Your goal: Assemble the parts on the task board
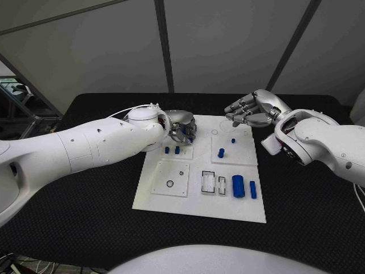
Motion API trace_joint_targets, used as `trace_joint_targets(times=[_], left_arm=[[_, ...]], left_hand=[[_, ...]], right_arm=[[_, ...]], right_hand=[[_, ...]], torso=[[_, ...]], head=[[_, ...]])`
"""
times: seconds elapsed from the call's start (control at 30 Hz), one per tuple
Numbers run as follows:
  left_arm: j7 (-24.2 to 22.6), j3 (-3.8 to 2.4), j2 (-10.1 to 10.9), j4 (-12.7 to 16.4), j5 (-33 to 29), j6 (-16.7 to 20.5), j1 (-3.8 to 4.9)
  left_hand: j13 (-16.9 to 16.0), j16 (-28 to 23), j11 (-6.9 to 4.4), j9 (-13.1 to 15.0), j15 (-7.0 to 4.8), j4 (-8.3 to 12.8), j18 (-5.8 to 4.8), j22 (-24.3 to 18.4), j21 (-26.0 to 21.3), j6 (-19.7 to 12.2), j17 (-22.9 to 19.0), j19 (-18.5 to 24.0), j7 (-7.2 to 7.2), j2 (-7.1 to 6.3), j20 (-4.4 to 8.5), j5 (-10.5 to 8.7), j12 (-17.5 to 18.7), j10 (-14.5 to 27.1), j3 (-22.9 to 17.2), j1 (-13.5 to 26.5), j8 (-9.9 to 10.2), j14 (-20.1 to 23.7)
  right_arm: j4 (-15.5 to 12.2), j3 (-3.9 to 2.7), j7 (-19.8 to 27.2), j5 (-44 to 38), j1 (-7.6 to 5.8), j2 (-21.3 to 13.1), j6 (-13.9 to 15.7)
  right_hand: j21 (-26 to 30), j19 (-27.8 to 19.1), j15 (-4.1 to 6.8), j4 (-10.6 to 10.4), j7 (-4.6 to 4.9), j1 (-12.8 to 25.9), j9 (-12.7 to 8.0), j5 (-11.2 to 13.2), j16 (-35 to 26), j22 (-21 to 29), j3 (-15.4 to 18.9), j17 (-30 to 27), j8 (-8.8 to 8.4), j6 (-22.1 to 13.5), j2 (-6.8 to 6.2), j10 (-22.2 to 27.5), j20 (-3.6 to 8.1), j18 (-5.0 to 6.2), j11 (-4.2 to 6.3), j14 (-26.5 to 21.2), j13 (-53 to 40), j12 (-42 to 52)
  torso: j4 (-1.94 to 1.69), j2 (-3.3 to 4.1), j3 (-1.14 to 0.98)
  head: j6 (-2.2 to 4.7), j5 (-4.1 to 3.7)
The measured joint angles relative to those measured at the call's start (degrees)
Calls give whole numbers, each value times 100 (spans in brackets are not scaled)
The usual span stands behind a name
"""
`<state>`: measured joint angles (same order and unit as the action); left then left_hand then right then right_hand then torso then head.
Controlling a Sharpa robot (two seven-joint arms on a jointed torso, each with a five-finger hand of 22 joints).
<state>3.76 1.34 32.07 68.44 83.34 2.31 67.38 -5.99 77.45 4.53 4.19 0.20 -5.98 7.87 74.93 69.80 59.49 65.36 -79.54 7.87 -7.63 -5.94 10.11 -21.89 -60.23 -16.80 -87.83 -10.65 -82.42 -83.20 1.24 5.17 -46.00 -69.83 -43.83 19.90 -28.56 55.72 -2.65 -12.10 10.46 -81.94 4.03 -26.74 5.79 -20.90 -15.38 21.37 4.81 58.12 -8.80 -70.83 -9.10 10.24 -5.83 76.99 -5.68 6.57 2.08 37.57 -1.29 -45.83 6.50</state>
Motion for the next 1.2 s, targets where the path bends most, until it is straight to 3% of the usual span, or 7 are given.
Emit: trace_joint_targets(times=[0.63,0.8,0.87,0.93,0.97,1.0,1.2], left_arm=[[-67,14,185,209,-88,183,-24],[-76,-122,300,386,-128,270,-31],[-76,-170,346,461,-143,299,-29],[-76,-209,401,532,-164,326,-23],[-74,-220,428,562,-173,335,-23],[-72,-230,461,598,-183,342,-23],[-33,-263,722,775,-295,355,-25]], left_hand=[[40,66,-75,18,-41,204,-3,-1,133,269,-20,-82,2,-65,40,0,199,-340,-456,128,45,-41],[46,87,-70,17,-41,227,-7,-1,133,308,-26,-102,-1,-103,60,-23,244,-384,-479,167,69,-41],[46,89,-70,16,-41,228,-527,-2,156,308,-25,-103,-1,-85,61,-23,271,-384,-512,183,69,-41],[46,89,-70,16,-41,228,-522,-2,155,307,-25,-103,0,-80,61,-23,285,-384,-512,188,70,-41],[46,89,-61,15,-41,228,-327,-2,155,307,-25,-103,0,-80,61,-23,286,-393,-512,188,70,-41],[46,89,-51,15,-41,230,-260,-2,155,307,-28,-103,0,-87,61,-23,286,-403,-514,195,88,-41],[46,89,-51,15,-61,259,-260,-2,155,307,-42,-103,0,-103,61,-23,286,-403,-543,211,93,-61]], right_arm=[[13,0,0,0,0,-5,-4],[28,0,1,1,0,-5,-5],[32,0,1,1,0,-5,-5],[37,0,2,1,1,-5,-5],[38,0,2,1,1,-5,-6],[40,0,2,1,1,-4,-6],[44,0,3,1,2,-4,-6]], right_hand=[[0,0,0,0,0,0,0,0,0,0,0,-1,0,0,0,0,0,0,0,0,-1,0],[0,0,0,-16,0,0,0,0,-21,0,-16,-1,0,0,0,0,0,0,0,0,7,0],[0,0,0,-16,0,0,0,0,-21,0,-16,-1,0,0,0,0,0,0,0,0,7,0],[0,0,0,-16,0,0,0,0,-21,0,-16,-1,0,0,0,0,0,0,0,0,6,0],[0,0,0,-16,0,0,0,0,-21,0,-16,-1,0,0,0,0,0,0,0,0,7,0],[0,0,0,-16,0,0,0,0,-21,0,-16,0,0,0,0,0,0,0,0,0,6,0],[0,0,0,-16,0,0,0,0,-21,0,-15,3,0,0,0,0,0,0,0,0,6,0]], torso=[[-4,-10,3],[-4,-10,3],[-4,-10,5],[-4,-10,5],[-4,-10,5],[-4,-10,5],[-5,-10,4]], head=[[20,23],[49,37],[62,41],[69,43],[71,46],[73,48],[80,57]])
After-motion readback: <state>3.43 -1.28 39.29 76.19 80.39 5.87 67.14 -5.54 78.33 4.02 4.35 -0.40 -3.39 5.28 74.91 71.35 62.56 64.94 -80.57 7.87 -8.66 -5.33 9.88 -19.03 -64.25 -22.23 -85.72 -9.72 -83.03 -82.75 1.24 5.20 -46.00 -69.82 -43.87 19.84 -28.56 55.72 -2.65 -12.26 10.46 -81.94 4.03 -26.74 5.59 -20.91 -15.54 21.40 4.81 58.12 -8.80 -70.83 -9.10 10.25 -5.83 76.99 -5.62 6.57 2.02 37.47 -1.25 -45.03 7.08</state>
